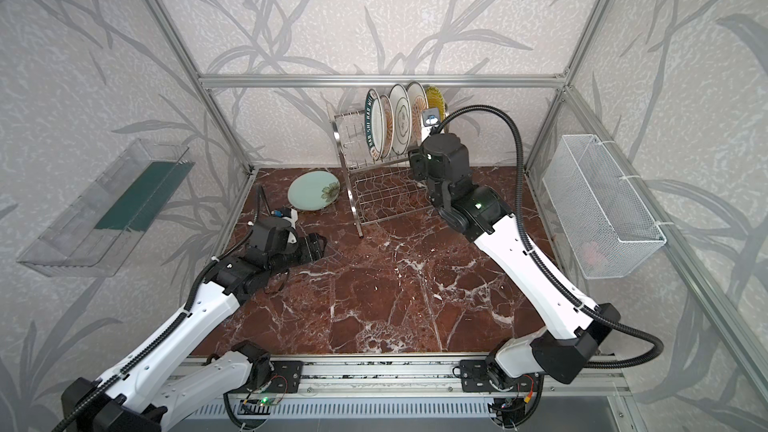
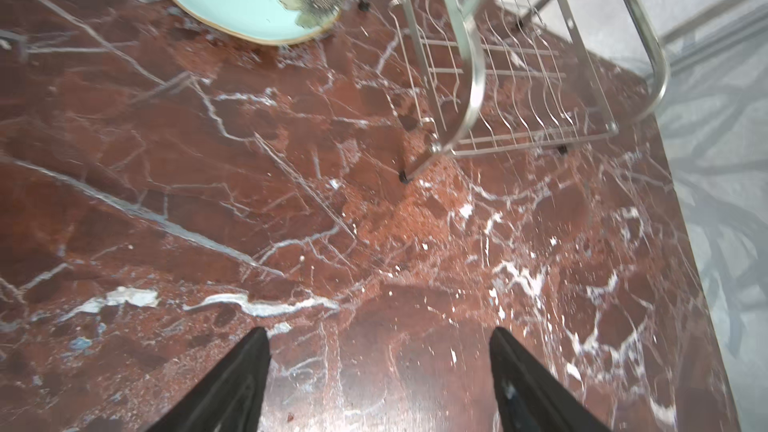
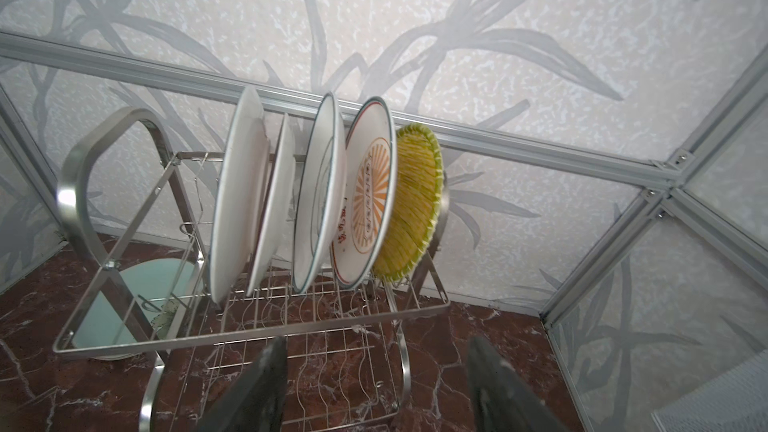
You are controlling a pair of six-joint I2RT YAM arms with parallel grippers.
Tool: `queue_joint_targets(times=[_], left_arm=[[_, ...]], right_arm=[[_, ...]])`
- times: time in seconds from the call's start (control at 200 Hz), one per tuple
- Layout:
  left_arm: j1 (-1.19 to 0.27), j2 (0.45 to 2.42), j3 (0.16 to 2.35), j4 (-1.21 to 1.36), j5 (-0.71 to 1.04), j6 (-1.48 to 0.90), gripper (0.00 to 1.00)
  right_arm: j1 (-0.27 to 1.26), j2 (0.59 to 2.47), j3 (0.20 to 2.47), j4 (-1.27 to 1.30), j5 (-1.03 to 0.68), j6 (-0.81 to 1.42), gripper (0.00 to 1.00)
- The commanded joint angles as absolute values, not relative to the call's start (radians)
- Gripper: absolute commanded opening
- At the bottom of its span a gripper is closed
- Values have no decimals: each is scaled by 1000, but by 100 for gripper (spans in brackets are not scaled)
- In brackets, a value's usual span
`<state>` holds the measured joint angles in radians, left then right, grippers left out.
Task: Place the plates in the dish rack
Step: 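Lift the right gripper from the rack while the left gripper nears the turquoise plate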
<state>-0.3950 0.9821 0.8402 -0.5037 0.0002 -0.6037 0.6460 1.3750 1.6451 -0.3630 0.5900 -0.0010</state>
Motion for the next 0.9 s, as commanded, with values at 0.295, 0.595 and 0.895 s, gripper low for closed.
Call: queue_joint_targets(times=[0.295, 0.595, 0.895], left_arm=[[-305, 1089, 945, -515, -94, -540, 100], [-209, 1207, 1017, -515, -18, -528, 100], [-89, 1316, 1006, -429, 48, -525, 100]], right_arm=[[409, 1107, 1347, -501, 443, 218, 70], [285, 1046, 1106, -553, 212, 345, 69], [247, 1025, 870, -516, 47, 485, 69]])
